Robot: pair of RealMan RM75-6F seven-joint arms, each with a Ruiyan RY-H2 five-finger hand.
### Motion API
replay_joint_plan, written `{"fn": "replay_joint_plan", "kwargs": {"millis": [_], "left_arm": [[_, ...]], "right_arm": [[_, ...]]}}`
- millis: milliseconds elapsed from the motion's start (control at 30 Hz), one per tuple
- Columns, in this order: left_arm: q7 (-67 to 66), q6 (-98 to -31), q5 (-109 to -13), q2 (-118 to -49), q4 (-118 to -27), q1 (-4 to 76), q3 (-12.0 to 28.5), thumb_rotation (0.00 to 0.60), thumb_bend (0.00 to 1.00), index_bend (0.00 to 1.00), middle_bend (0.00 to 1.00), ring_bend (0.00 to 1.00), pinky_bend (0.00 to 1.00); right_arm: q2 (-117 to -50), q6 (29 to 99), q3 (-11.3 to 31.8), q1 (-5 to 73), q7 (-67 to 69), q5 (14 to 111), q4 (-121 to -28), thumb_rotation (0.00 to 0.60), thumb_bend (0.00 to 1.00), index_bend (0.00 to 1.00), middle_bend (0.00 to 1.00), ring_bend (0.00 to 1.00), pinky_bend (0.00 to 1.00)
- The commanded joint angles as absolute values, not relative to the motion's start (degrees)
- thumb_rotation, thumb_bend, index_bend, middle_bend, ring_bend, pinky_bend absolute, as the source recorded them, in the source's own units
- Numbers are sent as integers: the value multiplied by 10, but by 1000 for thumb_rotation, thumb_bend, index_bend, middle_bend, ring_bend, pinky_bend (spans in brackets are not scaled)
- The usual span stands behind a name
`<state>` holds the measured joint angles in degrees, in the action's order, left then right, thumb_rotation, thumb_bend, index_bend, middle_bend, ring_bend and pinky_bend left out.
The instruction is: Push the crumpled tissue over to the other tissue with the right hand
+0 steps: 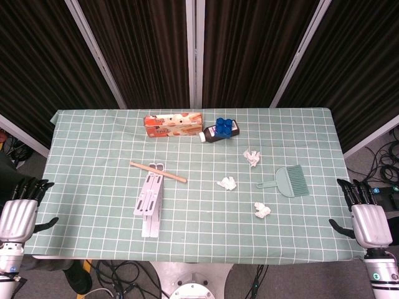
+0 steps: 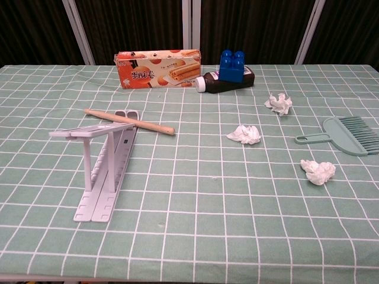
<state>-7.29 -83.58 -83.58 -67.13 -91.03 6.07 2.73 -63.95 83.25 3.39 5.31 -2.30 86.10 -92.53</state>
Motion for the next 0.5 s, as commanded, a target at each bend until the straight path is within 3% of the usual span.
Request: {"fn": "replay_joint_plan", "kwargs": {"millis": [33,367,500], "left_arm": [[-72,-841,-838,-676,-905,60,30,600,8,188,148,78,63],[-72,-854,-845,-680,-904,58,31,600,8,188,148,78,63],[-73,-855,-847,-683,-904,57,30,600,8,188,148,78,63]], "right_arm": [[-639,834,33,53,-22,863,-925,600,76,0,114,0,32],[-632,805,24,77,-1,897,-924,600,120,0,176,0,41],[-645,741,31,123,-16,901,-916,600,123,113,266,7,71]]}}
